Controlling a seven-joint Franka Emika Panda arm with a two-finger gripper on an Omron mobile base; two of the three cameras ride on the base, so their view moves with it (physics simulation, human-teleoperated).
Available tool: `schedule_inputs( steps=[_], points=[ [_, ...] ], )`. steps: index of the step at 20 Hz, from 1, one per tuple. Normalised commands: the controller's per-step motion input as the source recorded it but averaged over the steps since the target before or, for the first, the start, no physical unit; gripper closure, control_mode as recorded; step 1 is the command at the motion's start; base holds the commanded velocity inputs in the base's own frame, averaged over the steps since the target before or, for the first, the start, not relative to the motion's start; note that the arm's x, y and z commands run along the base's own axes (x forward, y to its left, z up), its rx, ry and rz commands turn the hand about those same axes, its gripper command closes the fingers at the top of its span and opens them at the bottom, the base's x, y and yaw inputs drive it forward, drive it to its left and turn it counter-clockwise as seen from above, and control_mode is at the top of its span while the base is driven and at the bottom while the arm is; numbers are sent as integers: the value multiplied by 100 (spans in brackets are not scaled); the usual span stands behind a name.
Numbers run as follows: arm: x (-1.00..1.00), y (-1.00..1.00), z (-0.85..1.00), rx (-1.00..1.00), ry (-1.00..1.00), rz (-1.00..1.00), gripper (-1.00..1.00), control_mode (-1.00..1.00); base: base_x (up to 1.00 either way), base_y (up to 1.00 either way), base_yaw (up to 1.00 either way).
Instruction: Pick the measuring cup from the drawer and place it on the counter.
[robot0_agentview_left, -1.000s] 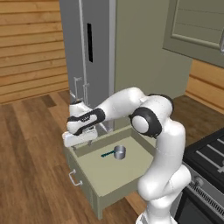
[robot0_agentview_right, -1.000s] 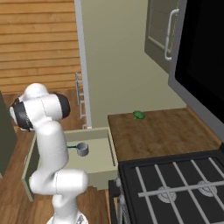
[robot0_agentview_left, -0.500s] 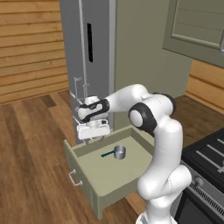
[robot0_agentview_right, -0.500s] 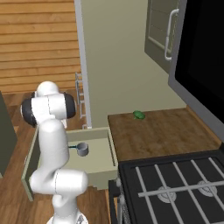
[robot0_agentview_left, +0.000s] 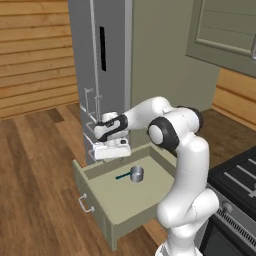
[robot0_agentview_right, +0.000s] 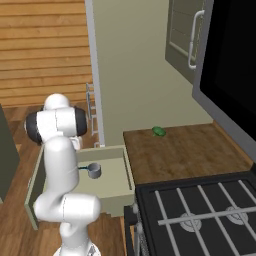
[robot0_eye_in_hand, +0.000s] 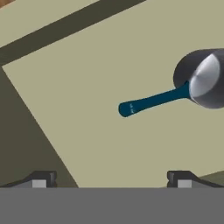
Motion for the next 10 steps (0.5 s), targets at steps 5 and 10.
schedule_inputs(
  steps=[5,10],
  points=[
    [-9,-43,-16,-2,-28,-2,-100,-100,0,0,0],
    [0,-36,-43,-2,-29,0,-100,-100,0,0,0]
  ],
)
